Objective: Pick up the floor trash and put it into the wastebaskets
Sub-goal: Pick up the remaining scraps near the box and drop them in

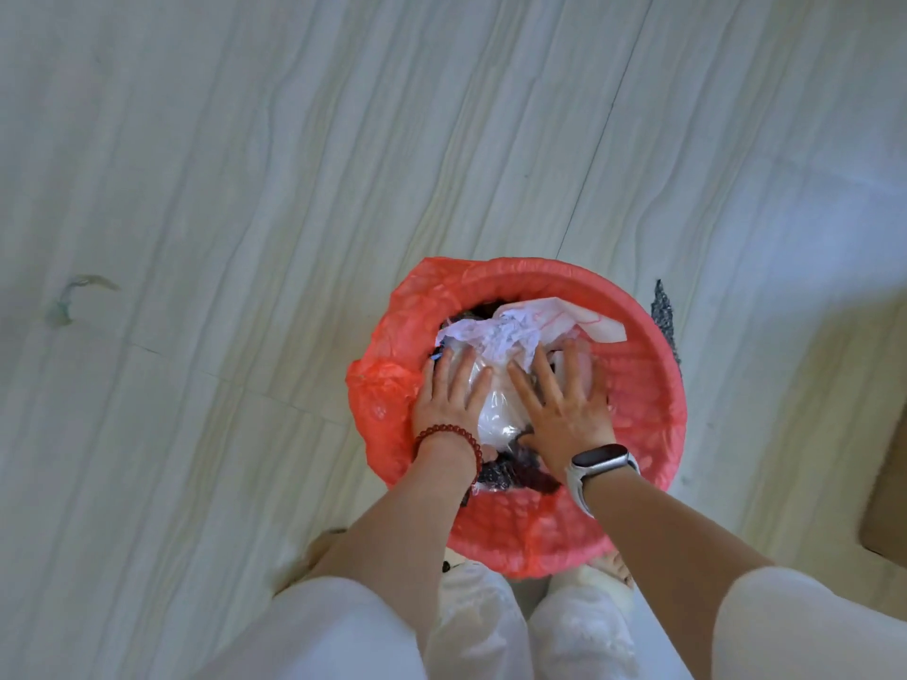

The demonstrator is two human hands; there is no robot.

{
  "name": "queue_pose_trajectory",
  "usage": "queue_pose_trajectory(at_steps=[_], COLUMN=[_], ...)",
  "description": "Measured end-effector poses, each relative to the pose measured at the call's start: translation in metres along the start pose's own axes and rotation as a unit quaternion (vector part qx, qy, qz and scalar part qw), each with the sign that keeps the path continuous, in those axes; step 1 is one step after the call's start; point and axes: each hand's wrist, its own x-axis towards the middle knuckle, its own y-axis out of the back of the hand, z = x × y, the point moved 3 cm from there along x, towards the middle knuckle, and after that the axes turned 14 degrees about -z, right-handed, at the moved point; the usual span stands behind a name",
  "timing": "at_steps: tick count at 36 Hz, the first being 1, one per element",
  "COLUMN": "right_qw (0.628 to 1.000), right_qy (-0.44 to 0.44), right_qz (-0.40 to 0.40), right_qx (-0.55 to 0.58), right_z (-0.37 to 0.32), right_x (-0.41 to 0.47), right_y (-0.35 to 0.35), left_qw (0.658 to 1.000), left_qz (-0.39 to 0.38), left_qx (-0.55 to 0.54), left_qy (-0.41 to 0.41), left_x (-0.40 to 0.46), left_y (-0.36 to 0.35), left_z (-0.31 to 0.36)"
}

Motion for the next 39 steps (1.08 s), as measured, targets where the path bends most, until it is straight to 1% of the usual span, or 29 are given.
queue_pose_trajectory(at_steps=[4,7,9,13,17,20,22,27,29,31,34,36,39], right_qw=[0.999,0.995,0.989,0.974,0.947,0.924,0.900,0.868,0.857,0.859,0.857,0.871,0.893], right_qy=[0.027,0.021,0.031,0.049,0.060,0.068,0.054,-0.006,-0.012,-0.005,-0.002,0.002,0.020], right_qz=[0.004,0.039,0.046,-0.001,-0.013,-0.026,-0.034,-0.090,-0.110,-0.130,-0.142,-0.143,-0.136], right_qx=[0.020,0.085,0.138,0.219,0.315,0.376,0.431,0.489,0.503,0.495,0.496,0.471,0.428], right_z=[0.005,0.017,0.020,0.026,0.030,0.035,0.044,0.074,0.089,0.104,0.131,0.147,0.165], right_x=[-0.026,-0.061,-0.088,-0.143,-0.199,-0.233,-0.250,-0.274,-0.278,-0.282,-0.284,-0.278,-0.265], right_y=[0.010,0.019,0.028,0.047,0.065,0.077,0.080,0.055,0.039,0.020,-0.003,-0.013,-0.025], left_qw=[0.999,0.994,0.989,0.979,0.949,0.919,0.897,0.848,0.837,0.828,0.795,0.785,0.753], left_qz=[-0.009,-0.007,0.003,0.050,0.126,0.190,0.205,0.215,0.212,0.199,0.163,0.134,0.087], left_qx=[-0.022,-0.080,-0.122,-0.186,-0.284,-0.342,-0.391,-0.485,-0.504,-0.523,-0.579,-0.597,-0.644], left_qy=[-0.042,-0.073,-0.078,-0.059,-0.050,-0.041,-0.030,0.000,0.010,0.036,0.080,0.097,0.106], left_x=[-0.033,-0.068,-0.092,-0.145,-0.205,-0.240,-0.259,-0.290,-0.291,-0.292,-0.288,-0.280,-0.266], left_y=[0.013,0.018,0.022,0.037,0.055,0.062,0.061,0.039,0.026,0.014,-0.005,-0.021,-0.046], left_z=[-0.005,-0.010,-0.010,-0.008,-0.007,-0.002,0.004,0.040,0.059,0.081,0.120,0.145,0.179])
